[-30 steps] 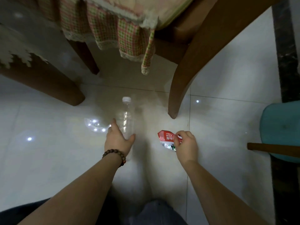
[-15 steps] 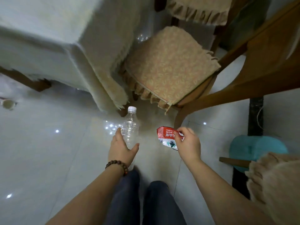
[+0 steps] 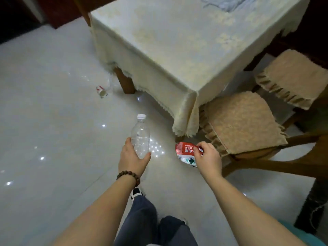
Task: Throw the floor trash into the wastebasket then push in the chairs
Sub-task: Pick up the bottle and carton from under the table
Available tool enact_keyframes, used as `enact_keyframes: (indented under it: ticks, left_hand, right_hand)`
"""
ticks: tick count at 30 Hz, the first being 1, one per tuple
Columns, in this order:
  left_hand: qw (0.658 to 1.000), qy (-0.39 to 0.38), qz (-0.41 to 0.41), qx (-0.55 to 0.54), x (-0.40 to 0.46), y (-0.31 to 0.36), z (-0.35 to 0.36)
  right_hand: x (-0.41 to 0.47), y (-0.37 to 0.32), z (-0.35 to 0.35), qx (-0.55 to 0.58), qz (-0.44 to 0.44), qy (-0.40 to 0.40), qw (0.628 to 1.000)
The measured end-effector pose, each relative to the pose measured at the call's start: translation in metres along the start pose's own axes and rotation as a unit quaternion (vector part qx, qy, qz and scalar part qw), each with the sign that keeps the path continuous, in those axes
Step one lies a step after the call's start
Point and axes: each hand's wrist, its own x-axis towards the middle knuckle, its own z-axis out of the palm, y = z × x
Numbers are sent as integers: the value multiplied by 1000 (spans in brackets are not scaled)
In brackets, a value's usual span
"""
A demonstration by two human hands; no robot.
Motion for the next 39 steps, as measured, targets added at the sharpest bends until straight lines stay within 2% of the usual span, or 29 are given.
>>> enact_keyframes:
  ticks: [11,23,32,39]
  left_hand:
    - [981,136,-123,-58,71,-99,-160]
    - [961,226,-137,-77,224,-198,-363]
    - [958,247,-128,-66,352,-238,-447]
    - [961,234,-127,-76,519,-251,-497]
  right_hand:
    - [37,-203,96,-21,-130,-83,988]
    - [83,-470,237,-8,-201,-119,972]
    - [148,-602,318,19,-242,-126,962]
    - [259,-697,401,8,-246,-112,963]
